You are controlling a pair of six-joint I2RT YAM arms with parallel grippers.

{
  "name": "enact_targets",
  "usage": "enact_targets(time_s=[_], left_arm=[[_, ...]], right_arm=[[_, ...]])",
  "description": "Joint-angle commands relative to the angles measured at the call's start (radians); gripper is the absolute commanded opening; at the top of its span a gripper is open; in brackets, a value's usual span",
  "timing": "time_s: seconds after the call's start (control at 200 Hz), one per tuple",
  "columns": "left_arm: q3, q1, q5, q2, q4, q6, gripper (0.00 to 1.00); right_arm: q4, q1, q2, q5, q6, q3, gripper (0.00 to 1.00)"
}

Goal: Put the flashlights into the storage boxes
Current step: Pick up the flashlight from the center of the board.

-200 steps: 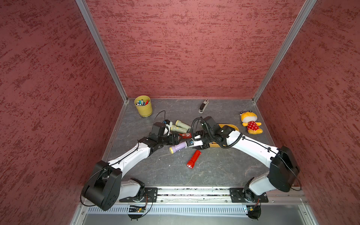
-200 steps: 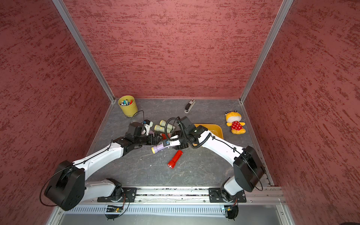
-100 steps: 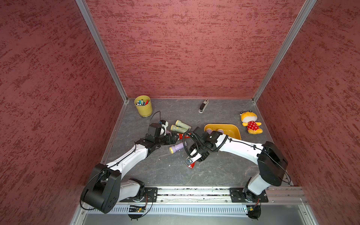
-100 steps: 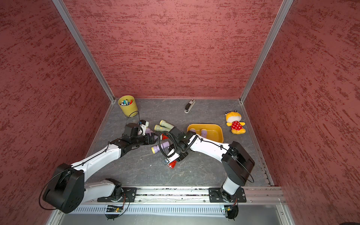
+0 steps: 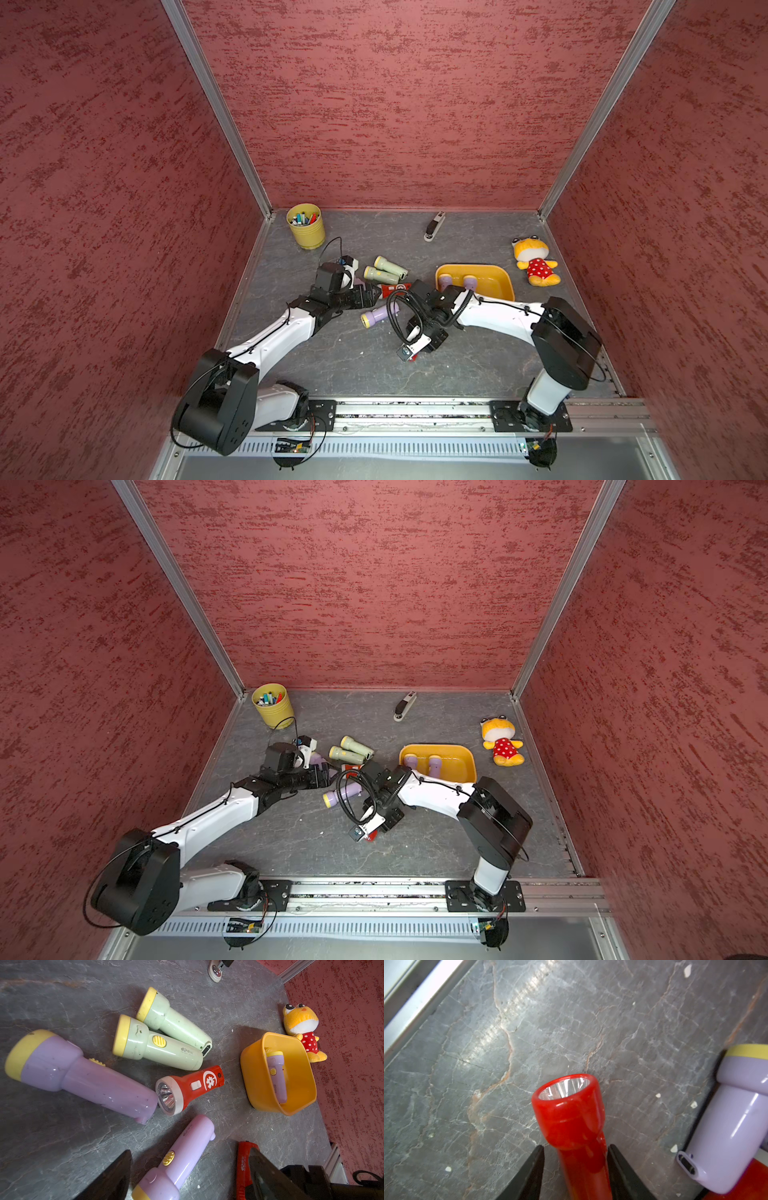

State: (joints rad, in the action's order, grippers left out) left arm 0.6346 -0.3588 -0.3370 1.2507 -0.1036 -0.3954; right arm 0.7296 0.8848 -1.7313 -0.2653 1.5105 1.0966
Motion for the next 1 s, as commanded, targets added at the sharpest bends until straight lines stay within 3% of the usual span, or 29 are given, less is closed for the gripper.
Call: enact_targets(time_s=[0.0, 0.456, 0.616, 0.812, 0.992], left_arm=[[0.004, 0.005, 0.009, -0.023, 0.023, 0.002, 0.87], [0.042, -0.005, 0.019, -0.018, -0.004, 0.042, 0.88], [0.057, -0.009, 0.018, -0.027, -0.028, 0.058, 0.88], [0.069, -0.019, 0.032, -0.038, -0.028, 0.075, 0.88], [0.080, -0.032, 0.029, -0.012, -0.009, 0.079, 0.88]], right_arm=[[-0.004, 0.006, -0.029, -0.002, 0.003, 0.017, 0.50], [-0.057, 0.006, -0.090, 0.062, -0.047, 0.017, 0.48], [-0.054, 0.009, -0.105, 0.080, -0.069, 0.026, 0.43], [-0.064, 0.016, -0.070, 0.115, -0.100, 0.046, 0.39], [-0.107, 0.015, -0.026, 0.067, -0.177, 0.040, 0.36]])
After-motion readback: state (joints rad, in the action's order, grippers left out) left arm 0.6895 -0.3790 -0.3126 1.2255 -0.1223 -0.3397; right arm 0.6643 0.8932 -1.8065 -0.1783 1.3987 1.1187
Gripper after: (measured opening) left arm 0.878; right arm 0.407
